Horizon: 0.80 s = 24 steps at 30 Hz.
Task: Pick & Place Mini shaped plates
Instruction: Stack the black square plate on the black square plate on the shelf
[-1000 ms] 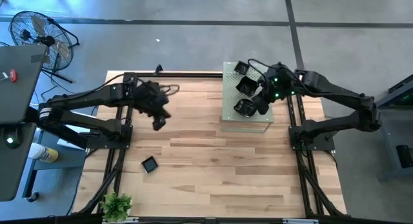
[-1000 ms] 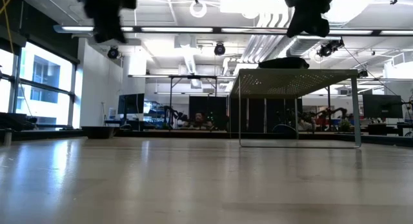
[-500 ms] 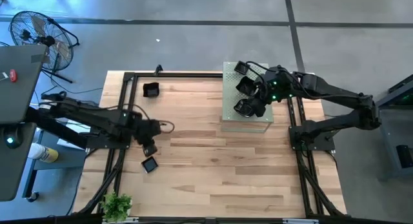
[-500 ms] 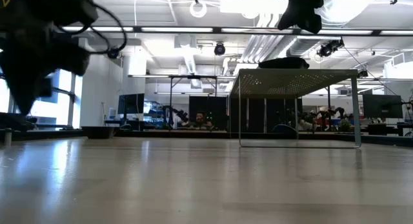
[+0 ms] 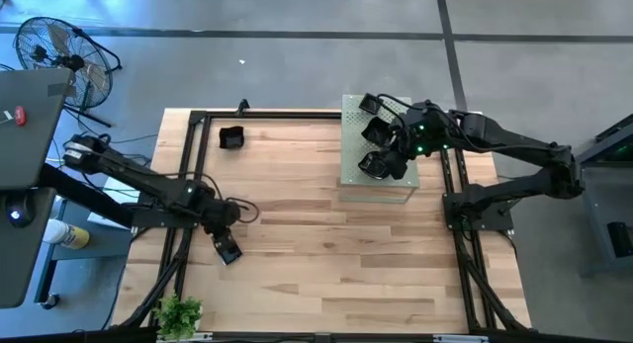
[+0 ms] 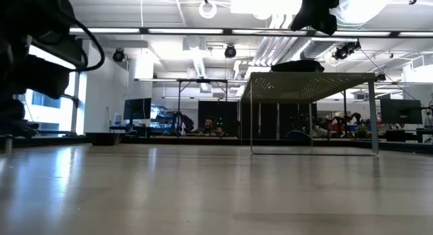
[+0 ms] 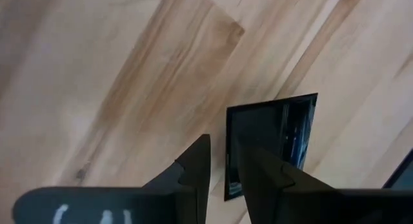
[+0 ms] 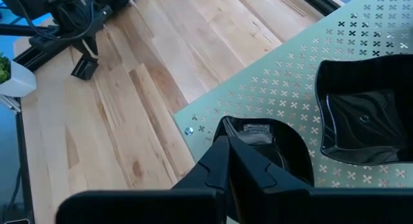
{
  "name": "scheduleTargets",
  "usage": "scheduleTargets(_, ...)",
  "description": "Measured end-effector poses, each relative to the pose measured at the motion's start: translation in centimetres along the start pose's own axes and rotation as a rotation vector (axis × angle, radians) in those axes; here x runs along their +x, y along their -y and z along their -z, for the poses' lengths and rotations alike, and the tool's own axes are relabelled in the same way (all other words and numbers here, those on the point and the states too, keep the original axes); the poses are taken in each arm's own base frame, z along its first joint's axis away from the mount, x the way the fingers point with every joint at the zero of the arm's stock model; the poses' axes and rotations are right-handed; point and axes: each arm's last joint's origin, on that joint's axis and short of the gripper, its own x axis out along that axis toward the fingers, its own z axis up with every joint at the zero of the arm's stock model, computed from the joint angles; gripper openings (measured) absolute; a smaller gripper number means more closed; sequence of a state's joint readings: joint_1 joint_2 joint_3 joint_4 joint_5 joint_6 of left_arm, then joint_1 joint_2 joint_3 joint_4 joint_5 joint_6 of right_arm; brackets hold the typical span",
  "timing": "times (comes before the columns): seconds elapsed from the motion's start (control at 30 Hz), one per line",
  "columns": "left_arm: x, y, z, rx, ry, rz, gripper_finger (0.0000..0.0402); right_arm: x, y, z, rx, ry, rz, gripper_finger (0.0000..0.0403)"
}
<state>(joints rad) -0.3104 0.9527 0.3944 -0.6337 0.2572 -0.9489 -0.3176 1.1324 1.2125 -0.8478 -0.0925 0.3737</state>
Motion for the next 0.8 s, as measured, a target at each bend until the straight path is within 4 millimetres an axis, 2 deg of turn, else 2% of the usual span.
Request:
scheduleTargets(0.27, 1.2, -0.6, 0.2, -0.029, 0.033, 0.034, 0.0068, 0.0, 0.0, 0.0, 0.0, 0.004, 0.009, 0.0002)
scheduleTargets(0.47, 1.3, -0.7, 0.2, -0.006, 0.033, 0.035, 0.0013, 0.0, 0.0, 0.0, 0.0, 0.004, 0.011, 0.0004)
scheduleTargets(0.57, 1.3, -0.5, 0.1, -0.002, 0.033, 0.062, 0.0008, 0.0, 0.0, 0.0, 0.0, 0.004, 0.011, 0.0003)
scheduleTargets(0.67, 0.3, 0.5, -0.2, -0.008, 0.053, 0.107, 0.0005, 0.0, 0.0, 0.0, 0.0, 0.004, 0.011, 0.0002)
scheduleTargets(0.8, -2.6, 2.9, -1.3, -0.012, 0.198, 0.179, 0.0004, 0.0, 0.0, -0.1, 0.009, 0.01, 0.009, 0.0006)
